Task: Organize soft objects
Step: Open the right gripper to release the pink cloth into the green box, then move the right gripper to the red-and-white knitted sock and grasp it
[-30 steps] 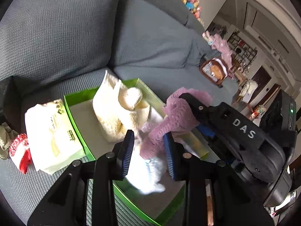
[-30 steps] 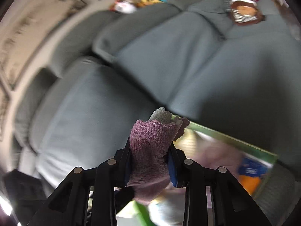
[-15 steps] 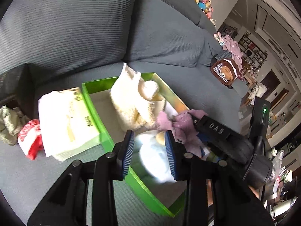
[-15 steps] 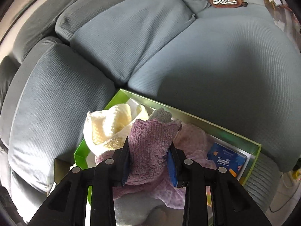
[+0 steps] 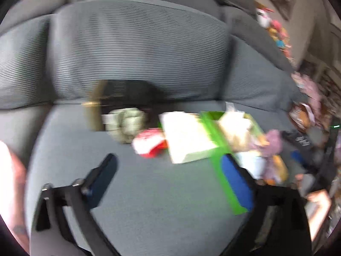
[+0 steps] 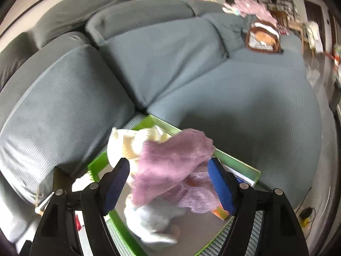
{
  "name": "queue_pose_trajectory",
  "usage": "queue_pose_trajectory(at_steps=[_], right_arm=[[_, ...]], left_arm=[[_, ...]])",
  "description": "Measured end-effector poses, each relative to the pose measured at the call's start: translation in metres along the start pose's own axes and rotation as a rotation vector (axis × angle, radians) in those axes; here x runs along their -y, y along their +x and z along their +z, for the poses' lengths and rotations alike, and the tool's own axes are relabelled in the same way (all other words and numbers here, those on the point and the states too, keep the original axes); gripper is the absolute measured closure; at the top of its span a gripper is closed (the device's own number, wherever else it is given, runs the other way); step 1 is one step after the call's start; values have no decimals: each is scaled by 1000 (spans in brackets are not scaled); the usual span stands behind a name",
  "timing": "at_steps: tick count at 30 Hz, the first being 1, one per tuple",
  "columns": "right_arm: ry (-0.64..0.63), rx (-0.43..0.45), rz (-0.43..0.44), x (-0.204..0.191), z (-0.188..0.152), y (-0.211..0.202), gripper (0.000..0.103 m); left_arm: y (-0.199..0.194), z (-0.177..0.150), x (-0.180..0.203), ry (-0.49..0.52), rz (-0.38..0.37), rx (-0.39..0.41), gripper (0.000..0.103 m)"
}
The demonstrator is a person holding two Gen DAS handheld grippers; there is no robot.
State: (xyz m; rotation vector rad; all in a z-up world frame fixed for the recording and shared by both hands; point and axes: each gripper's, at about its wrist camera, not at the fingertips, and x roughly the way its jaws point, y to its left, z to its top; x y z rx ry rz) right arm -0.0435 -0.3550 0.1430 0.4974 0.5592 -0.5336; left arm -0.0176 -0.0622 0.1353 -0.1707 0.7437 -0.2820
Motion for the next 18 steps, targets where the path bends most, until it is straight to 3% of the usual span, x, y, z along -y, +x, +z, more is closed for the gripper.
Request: queue_pose_trajectory(at_steps=[5, 8, 10, 11, 14, 18], right_arm=[[-60, 50, 30, -31, -4, -16, 15], [-112, 43, 74, -54, -9, -18, 15], [-145, 35, 136, -71, -15, -20, 15], [-154, 32, 183, -78, -19, -20, 15], [-186, -32, 348, -106, -32, -14, 15], [-303, -121, 473, -153, -59, -6, 15]], left_arm=[[-13, -16, -60, -97, 87, 13, 1], [-3, -30, -94, -188, 39, -28, 2], [6, -36, -109, -236, 27, -81, 2], [10, -37, -118, -264, 57, -99, 3], [9, -33, -130, -277, 111, -76, 3], [11, -33, -146, -317, 148, -87, 3]])
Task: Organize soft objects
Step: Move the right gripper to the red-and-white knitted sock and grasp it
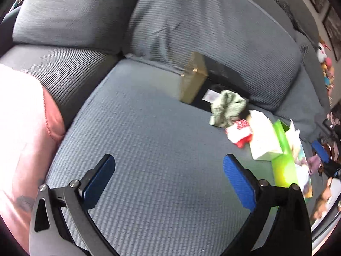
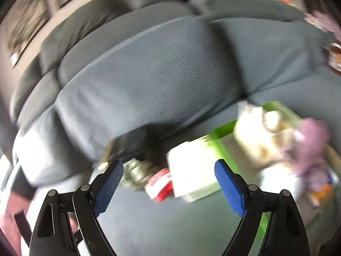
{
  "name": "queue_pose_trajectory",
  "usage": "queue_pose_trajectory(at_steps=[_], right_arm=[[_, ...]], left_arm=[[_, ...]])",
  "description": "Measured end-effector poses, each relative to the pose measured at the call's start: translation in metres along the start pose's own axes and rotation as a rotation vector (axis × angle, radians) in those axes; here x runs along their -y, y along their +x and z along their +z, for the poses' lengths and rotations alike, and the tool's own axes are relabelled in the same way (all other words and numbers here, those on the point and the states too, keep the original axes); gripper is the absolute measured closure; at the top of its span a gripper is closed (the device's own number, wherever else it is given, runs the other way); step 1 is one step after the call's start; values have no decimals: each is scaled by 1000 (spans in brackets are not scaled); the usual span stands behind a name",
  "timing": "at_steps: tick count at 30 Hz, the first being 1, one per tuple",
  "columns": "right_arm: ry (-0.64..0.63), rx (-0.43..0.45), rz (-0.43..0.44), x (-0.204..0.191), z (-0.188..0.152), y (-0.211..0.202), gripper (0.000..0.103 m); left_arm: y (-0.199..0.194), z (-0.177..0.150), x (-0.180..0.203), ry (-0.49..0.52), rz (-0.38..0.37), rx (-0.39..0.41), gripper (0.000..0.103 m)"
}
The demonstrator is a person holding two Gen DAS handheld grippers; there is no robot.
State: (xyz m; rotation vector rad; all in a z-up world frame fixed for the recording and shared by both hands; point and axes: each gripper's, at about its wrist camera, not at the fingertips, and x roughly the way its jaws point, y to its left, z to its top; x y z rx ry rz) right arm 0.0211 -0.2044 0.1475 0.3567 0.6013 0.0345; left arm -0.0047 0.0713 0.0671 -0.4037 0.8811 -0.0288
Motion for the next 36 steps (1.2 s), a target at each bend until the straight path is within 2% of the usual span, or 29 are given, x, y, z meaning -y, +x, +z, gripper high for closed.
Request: queue_pose_trajectory(at_steps=[6, 9, 14, 16, 17, 18, 25, 29, 36], right_arm=[[-24, -179, -35, -47, -32, 72, 16], [-67, -241, -71, -57, -44, 106, 21], [-114, -272, -192, -60, -60, 142, 24], [-114, -249, -238, -55, -62, 148, 26], [-119, -249, -248, -52, -63, 151, 36], [-121, -254, -252, -50, -63, 152, 40], [-156, -261, -271, -47, -73, 164, 58], [-189, -264, -274, -54, -78, 157, 62], [-228, -317, -153, -73, -80, 120, 63]], left_arm=[[1, 3, -13, 4, 65, 5, 3], [-2, 5, -21, -17, 66, 15, 3], [-2, 6, -28, -34, 58, 5, 3], [-2, 6, -28, -33, 71, 13, 3], [-1, 6, -27, -31, 76, 14, 3], [-1, 6, -26, -29, 75, 12, 3], [2, 2, -22, -4, 70, -5, 3], [5, 1, -23, -6, 72, -13, 3], [9, 1, -24, -13, 75, -28, 3]])
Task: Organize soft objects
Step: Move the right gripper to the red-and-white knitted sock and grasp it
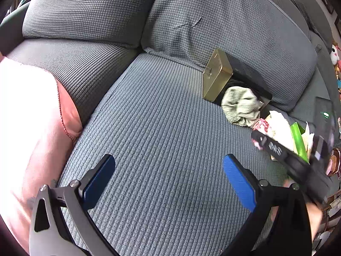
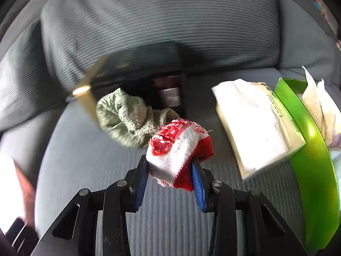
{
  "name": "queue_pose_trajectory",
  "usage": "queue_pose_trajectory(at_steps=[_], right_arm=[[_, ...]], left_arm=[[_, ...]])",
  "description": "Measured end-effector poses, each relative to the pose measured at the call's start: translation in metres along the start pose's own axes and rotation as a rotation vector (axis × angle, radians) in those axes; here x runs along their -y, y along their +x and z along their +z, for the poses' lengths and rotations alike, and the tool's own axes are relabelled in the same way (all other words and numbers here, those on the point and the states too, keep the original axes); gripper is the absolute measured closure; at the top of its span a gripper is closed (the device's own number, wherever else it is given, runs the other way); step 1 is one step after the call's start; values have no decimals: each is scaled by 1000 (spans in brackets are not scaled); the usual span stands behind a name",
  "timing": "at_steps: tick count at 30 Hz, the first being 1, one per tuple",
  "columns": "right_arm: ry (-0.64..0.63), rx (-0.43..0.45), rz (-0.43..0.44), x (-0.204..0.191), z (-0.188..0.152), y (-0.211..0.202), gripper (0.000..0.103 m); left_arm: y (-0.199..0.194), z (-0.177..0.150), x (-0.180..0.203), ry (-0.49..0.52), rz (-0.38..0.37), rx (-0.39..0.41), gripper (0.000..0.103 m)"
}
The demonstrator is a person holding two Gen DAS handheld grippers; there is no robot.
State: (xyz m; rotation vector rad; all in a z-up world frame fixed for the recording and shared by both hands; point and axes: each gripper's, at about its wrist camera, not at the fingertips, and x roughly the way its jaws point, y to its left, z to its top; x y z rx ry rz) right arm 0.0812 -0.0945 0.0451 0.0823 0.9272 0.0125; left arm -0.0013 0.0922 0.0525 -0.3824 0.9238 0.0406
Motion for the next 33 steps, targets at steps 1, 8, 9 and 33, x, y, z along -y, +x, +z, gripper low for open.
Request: queue_pose_trajectory(at_steps=[1, 8, 9, 33], right_arm=[[-27, -18, 36, -4, -4, -6, 63], [-195, -169, 295, -29, -27, -28, 63], [-238, -173, 315, -34, -31, -31, 63], [38, -247, 450, 27, -15, -26, 26]], left_arm=[[0, 0, -1, -5, -1, -1, 3], [-1, 2, -12, -52, -12, -11, 3], [-1, 2, -13, -57, -9, -16, 3], [29, -13, 14, 9, -198, -222, 22]])
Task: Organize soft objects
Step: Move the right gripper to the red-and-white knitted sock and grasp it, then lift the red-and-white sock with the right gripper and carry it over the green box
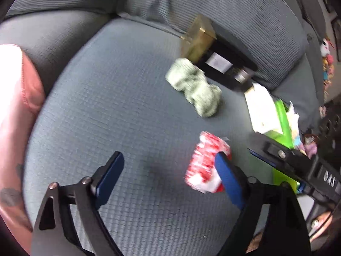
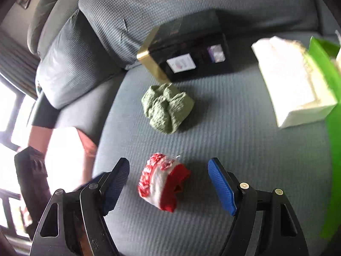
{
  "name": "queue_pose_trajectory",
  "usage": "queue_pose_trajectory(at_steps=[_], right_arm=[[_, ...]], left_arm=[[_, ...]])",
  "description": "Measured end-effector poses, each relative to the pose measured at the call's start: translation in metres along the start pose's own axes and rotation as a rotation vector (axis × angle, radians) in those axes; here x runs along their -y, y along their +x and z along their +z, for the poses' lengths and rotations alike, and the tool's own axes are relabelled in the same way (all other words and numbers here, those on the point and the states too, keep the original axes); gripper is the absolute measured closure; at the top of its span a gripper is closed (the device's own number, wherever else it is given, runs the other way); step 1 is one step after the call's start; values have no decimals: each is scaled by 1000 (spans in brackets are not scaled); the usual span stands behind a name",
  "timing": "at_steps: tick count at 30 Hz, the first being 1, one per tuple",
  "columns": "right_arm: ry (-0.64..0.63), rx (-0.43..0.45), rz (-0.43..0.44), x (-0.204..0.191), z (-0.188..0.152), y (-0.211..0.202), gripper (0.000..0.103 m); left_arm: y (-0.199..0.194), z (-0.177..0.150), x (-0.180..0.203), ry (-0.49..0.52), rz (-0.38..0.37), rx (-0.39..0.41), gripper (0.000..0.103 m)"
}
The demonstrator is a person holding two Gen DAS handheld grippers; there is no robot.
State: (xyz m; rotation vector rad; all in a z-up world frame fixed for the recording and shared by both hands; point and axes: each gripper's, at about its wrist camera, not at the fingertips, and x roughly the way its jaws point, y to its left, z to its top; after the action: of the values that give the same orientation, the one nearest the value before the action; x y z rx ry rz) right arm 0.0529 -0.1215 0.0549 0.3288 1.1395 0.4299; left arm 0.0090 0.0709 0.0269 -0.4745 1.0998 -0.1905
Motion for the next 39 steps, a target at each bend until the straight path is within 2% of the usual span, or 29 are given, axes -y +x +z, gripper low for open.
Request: queue_pose_trajectory(at_steps=[2, 3, 5, 8, 10, 11, 14, 16, 18, 21, 22, 27, 35, 39], right_arm=[[24, -15, 37, 2, 1, 5, 26], [29, -20, 67, 1, 1, 8, 26], [60, -28, 127, 3, 2, 12, 26], [82, -40, 103, 5, 2, 19, 28], [86, -60, 76, 6, 1, 25, 34], [85, -77, 77, 6, 0, 28, 37], [86, -110, 90, 7, -2, 37, 46], [83, -133, 88, 7, -4, 43, 49], [76, -149, 80, 5, -6, 51, 49], [101, -171, 141, 3, -7, 62, 49], [92, -167, 128, 0, -7, 63, 49], [51, -110, 130, -16, -8, 49, 50], [-28, 69, 151, -39, -8, 0, 50], [-76, 158, 146, -47, -8, -22, 50]], left_arm=[[7, -2, 5, 3, -25, -26, 26], [9, -3, 7, 1, -38, -35, 32], [15, -5, 10, -6, -78, -61, 34], [18, -8, 16, 6, -121, -75, 36], [21, -9, 20, 22, -143, -94, 39], [25, -10, 21, 25, -152, -109, 46], [35, -11, 23, 37, -142, -144, 59], [38, -9, 25, 44, -139, -132, 60], [42, -7, 26, 34, -168, -138, 64], [44, -5, 26, 22, -197, -141, 65], [43, -4, 27, 26, -220, -140, 65], [20, -5, 30, 59, -252, -67, 65], [-27, -13, 39, 139, -303, 122, 65], [-41, -14, 38, 160, -351, 172, 66]])
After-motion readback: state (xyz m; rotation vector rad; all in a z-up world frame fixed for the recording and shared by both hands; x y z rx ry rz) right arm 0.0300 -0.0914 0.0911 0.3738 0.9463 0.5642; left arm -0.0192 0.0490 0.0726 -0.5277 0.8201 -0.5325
